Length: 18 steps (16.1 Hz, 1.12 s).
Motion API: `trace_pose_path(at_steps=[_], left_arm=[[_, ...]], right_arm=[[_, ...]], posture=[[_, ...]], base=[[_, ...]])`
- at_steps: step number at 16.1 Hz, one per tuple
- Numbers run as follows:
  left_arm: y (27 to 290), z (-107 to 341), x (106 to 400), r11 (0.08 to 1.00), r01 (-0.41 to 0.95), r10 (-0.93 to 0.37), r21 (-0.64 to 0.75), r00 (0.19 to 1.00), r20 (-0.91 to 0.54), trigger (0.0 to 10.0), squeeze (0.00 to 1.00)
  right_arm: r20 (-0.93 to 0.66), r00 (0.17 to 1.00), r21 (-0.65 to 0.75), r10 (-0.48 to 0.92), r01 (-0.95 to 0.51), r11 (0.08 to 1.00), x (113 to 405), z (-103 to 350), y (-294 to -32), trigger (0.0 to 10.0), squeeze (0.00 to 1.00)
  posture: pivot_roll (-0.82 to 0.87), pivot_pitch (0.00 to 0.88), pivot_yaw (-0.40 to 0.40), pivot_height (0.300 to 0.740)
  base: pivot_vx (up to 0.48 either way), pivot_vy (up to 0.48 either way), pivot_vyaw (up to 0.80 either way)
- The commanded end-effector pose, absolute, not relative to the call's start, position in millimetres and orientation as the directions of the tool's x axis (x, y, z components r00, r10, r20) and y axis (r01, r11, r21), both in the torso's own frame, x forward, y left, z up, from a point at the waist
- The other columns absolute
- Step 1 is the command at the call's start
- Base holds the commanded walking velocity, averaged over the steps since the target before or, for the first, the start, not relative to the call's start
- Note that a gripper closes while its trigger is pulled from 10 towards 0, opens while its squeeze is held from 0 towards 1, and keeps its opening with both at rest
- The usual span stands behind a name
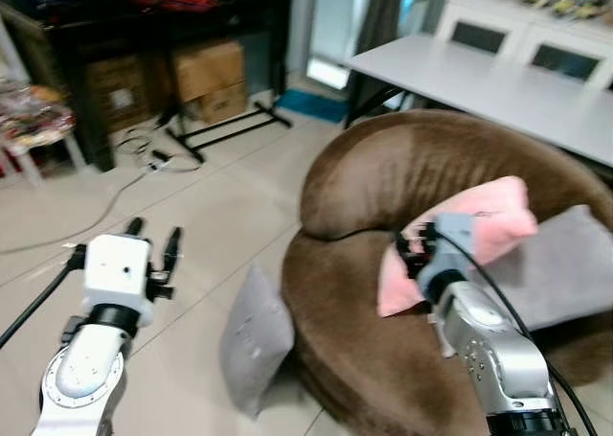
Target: Move the pillow to the sofa from floor
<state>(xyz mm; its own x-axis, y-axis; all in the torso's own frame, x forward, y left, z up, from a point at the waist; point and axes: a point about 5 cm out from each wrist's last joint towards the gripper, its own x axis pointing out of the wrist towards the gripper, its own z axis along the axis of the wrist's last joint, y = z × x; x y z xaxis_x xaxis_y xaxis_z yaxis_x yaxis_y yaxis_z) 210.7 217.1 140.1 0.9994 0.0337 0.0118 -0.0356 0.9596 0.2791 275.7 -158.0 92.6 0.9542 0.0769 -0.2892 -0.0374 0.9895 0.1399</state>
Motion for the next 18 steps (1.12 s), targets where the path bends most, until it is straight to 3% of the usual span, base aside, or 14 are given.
trace_pose_path(at_steps=[1, 9, 14, 18], left_arm=[[221.0, 136.0, 213.3, 0.946, -0.094, 0.088, 0.311, 0.996, 0.033, 10.0, 0.00], [216.3, 126.0, 209.3, 0.943, -0.002, -0.007, 0.333, 1.000, 0.028, 10.0, 0.00], [216.5, 129.2, 201.4, 0.951, 0.006, -0.021, 0.308, 0.999, 0.046, 10.0, 0.00], [216.9, 127.4, 196.9, 0.956, -0.014, 0.000, 0.293, 0.999, 0.049, 10.0, 0.00]], right_arm=[[-0.238, 0.971, 0.102, 0.021, 0.003, 0.995, 277.6, 95.9, -169.9, 10.0, 0.00], [-0.233, 0.963, 0.010, 0.138, -0.139, 0.990, 263.8, 87.7, -152.0, 10.0, 0.00], [-0.222, 0.921, 0.007, 0.320, -0.326, 0.945, 261.4, 92.0, -134.4, 10.0, 0.00], [-0.211, 0.922, 0.013, 0.324, -0.329, 0.944, 269.2, 95.7, -133.6, 10.0, 0.00]], posture=[[0.05, 0.000, -0.058, 0.740], [0.01, 0.000, -0.004, 0.740], [0.05, 0.000, -0.042, 0.740], [0.07, 0.000, -0.065, 0.740]], base=[[0.000, 0.000, 0.00], [0.000, 0.000, 0.00], [0.169, 0.000, 0.80], [0.285, 0.000, 0.60]])
